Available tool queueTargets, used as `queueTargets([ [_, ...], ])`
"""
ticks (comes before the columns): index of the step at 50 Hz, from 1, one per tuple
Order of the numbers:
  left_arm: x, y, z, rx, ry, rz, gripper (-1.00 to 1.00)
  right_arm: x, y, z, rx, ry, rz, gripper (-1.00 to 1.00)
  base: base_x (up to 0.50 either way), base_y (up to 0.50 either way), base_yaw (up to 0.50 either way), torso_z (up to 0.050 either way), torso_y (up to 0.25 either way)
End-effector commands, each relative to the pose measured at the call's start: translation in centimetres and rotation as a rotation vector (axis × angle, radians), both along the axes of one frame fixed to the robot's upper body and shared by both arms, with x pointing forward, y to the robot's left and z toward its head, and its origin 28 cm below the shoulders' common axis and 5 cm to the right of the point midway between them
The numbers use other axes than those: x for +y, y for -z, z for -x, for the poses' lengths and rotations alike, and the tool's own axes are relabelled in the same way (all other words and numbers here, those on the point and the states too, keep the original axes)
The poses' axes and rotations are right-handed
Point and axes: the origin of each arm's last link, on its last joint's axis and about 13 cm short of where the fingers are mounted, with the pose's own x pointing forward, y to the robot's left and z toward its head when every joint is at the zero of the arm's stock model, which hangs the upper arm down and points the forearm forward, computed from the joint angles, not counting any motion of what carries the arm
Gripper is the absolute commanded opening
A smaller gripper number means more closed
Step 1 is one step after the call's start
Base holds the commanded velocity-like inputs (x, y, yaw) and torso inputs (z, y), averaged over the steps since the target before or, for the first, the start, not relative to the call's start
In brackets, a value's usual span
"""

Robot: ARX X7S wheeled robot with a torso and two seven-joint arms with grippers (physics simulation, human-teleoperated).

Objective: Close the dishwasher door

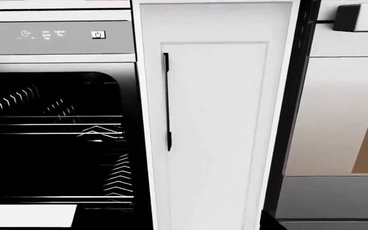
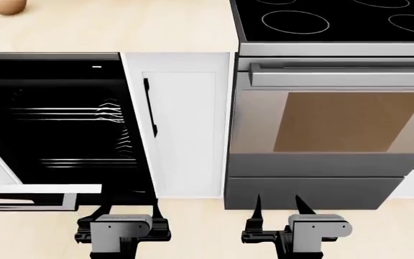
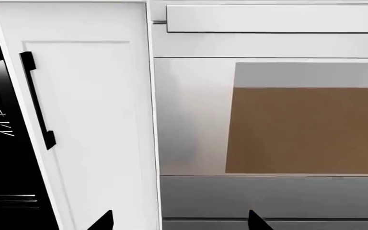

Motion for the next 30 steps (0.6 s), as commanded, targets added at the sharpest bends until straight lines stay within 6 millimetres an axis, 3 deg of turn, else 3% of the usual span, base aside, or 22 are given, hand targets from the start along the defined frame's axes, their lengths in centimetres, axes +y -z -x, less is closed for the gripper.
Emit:
queueTargets([
  [1,0.01,-0.02,0.02,0.0,0.001,0.001,1.0,0.01,-0.02,0.01,0.001,0.0,0.0,1.0,0.0,0.0,0.0,-0.05,-0.029],
  [30,0.03,0.0,0.02,-0.002,0.002,0.004,1.0,0.03,0.03,-0.06,0.004,0.002,0.003,1.0,0.0,0.0,0.0,-0.05,-0.023],
])
